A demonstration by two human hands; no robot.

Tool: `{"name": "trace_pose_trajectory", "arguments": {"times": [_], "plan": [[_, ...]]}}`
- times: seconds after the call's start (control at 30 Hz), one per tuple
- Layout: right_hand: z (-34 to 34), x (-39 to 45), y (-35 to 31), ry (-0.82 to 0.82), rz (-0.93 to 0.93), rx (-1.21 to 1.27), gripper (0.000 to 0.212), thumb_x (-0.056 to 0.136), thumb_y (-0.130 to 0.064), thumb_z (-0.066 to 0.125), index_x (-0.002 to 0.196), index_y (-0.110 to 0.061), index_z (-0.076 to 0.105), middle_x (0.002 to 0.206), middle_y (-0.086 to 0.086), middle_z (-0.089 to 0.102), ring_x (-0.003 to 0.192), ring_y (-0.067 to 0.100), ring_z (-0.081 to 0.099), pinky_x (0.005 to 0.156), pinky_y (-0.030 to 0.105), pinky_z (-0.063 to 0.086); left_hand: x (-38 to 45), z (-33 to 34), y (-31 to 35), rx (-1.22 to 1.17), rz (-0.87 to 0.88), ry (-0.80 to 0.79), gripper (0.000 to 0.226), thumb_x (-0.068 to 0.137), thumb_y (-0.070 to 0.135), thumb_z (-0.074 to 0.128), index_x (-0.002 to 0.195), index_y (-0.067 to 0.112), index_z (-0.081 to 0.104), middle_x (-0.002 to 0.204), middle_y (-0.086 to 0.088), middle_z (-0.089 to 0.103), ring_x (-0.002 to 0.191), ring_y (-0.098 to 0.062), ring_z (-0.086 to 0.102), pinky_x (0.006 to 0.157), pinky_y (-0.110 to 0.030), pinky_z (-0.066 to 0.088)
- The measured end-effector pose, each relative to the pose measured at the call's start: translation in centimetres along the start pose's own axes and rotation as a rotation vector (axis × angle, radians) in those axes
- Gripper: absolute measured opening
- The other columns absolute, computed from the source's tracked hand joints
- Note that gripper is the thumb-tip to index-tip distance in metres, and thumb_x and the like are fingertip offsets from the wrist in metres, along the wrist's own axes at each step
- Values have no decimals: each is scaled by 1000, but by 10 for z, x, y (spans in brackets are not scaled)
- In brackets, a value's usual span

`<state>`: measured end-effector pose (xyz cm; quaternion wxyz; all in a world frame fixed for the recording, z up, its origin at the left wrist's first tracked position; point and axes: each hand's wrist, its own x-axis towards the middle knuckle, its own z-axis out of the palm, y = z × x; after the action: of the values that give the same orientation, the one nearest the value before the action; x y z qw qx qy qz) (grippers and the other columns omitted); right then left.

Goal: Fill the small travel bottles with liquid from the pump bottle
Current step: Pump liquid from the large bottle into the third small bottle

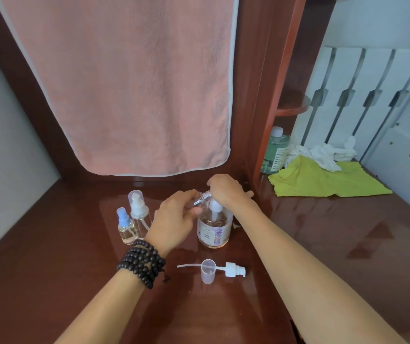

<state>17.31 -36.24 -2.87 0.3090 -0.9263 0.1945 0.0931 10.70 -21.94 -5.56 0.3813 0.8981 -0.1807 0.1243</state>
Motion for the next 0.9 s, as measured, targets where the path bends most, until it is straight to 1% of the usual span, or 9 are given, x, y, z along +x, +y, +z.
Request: {"name": "trace_pose_trajectory", "arguments": {"times": [0.07, 0.2, 0.27, 0.33, 0.43, 0.53, 0.7, 0.77, 0.9], "plan": [[-4, -6, 0, 7, -1, -5, 34, 101, -24, 34, 123, -20, 60, 132, 2, 54, 131, 31, 44, 116, 53, 24, 0, 0, 1, 3, -10, -1, 34, 90, 21, 63, 124, 22, 60, 102, 2, 63, 99, -17, 58, 90, -44, 47], [-14, -15, -4, 18, -56, 81, 30, 92, -23, 32, 106, -14, 57, 116, 10, 57, 121, 33, 50, 109, 54, 27, 2, -8, 7, -4, 10, 3, 36, 92, 23, 61, 128, 20, 58, 102, 3, 61, 94, -14, 56, 88, -34, 45], [-16, -15, -5, 27, -99, 107, 33, 90, -27, 33, 110, -16, 57, 115, 8, 58, 116, 32, 50, 105, 54, 27, 4, -10, 8, 2, 31, 13, 35, 91, 22, 62, 126, 20, 59, 98, 2, 61, 90, -13, 55, 83, -28, 42], [-14, -13, -2, 26, -101, 117, 32, 88, -26, 33, 109, -15, 55, 118, 10, 58, 120, 32, 50, 109, 54, 28, 4, -8, 8, 6, 27, 10, 34, 91, 21, 63, 125, 19, 60, 98, 0, 62, 90, -14, 55, 81, -25, 39], [-7, -9, 3, 24, -41, 105, 35, 97, -19, 30, 123, -14, 52, 126, 11, 55, 128, 33, 44, 113, 54, 23, 2, -3, 3, 21, -5, -6, 36, 91, 20, 63, 126, 19, 59, 104, -1, 63, 98, -18, 58, 88, -36, 45], [-1, -9, 4, 27, -28, 81, 37, 98, -17, 29, 128, -13, 51, 134, 11, 56, 128, 34, 46, 114, 53, 28, 0, -1, 0, 32, -26, -21, 34, 90, 22, 63, 124, 22, 60, 100, 2, 62, 96, -19, 58, 87, -46, 47], [-14, -13, -1, 38, -71, 91, 38, 95, -25, 32, 125, -16, 55, 132, 9, 57, 128, 35, 46, 110, 54, 26, 4, -11, 6, 20, 16, -17, 31, 90, 25, 63, 121, 24, 61, 91, 4, 58, 85, -13, 53, 81, -35, 44], [-18, -13, -2, 45, -108, 99, 43, 96, -31, 29, 129, -18, 53, 133, 8, 57, 129, 35, 45, 106, 55, 22, 7, -13, 8, 38, 38, -11, 32, 90, 27, 63, 122, 25, 61, 90, 4, 57, 85, -14, 53, 80, -36, 45], [-8, -10, 2, 24, -109, 107, 34, 94, -22, 28, 118, -14, 51, 129, 13, 55, 128, 36, 47, 112, 56, 27, 3, -7, 6, 24, 4, -15, 34, 90, 22, 63, 124, 21, 61, 96, 0, 60, 90, -16, 55, 82, -31, 42]]}}
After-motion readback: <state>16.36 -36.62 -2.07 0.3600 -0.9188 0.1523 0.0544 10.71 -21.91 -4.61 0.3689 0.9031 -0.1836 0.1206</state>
